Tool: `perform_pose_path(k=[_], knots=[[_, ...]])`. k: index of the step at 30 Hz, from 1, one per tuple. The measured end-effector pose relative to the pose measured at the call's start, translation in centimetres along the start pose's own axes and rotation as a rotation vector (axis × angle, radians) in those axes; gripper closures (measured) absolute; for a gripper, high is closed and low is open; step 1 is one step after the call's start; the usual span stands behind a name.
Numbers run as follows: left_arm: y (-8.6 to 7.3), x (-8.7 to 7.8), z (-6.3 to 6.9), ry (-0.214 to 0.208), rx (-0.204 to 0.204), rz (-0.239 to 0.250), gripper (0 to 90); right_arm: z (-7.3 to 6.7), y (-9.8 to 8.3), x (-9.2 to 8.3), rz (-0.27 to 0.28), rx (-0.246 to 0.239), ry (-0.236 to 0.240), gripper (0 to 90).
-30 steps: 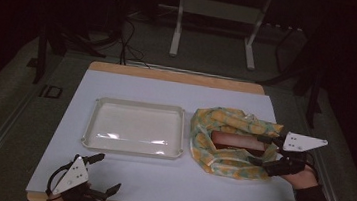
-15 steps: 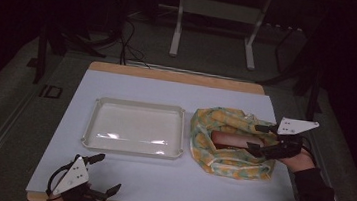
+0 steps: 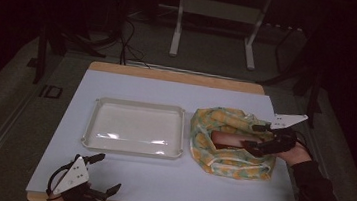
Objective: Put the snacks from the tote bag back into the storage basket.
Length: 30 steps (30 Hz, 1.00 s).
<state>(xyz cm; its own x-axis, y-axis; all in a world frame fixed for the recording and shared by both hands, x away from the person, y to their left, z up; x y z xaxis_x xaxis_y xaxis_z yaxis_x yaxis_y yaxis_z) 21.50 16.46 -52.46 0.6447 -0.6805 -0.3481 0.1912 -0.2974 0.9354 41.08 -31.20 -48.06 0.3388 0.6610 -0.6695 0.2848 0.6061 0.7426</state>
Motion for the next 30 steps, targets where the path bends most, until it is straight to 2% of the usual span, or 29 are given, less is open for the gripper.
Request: perform_pose_path(k=[12,22,30], knots=[[-0.1,0.0,0.0,-0.003,0.003,-0.007,0.0,0.6,-1.1,2.2,-0.119,-0.007,0.015,30.2],[-0.2,0.0,0.1,-0.006,0.003,-0.009,0.0,1.1,-1.7,3.3,-0.202,-0.012,0.003,28.7],[-0.2,0.1,0.1,-0.008,0.004,-0.011,0.0,1.4,-2.0,3.8,-0.266,-0.04,-0.017,25.9]])
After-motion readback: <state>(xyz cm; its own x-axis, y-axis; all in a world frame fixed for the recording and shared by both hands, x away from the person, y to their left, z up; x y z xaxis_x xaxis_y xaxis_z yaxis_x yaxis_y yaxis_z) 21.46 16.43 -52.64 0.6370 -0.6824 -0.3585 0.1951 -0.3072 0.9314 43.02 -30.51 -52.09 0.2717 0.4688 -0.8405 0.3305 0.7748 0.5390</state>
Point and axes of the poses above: each handheld gripper's, and its own axes: x roughly forward along the jaws, y roughly out of its top, z roughly to its right, the point moved 6 cm from there along x, roughly forward along the jaws, and after that the axes turned 2 degrees about x, right-handed, at the moved point
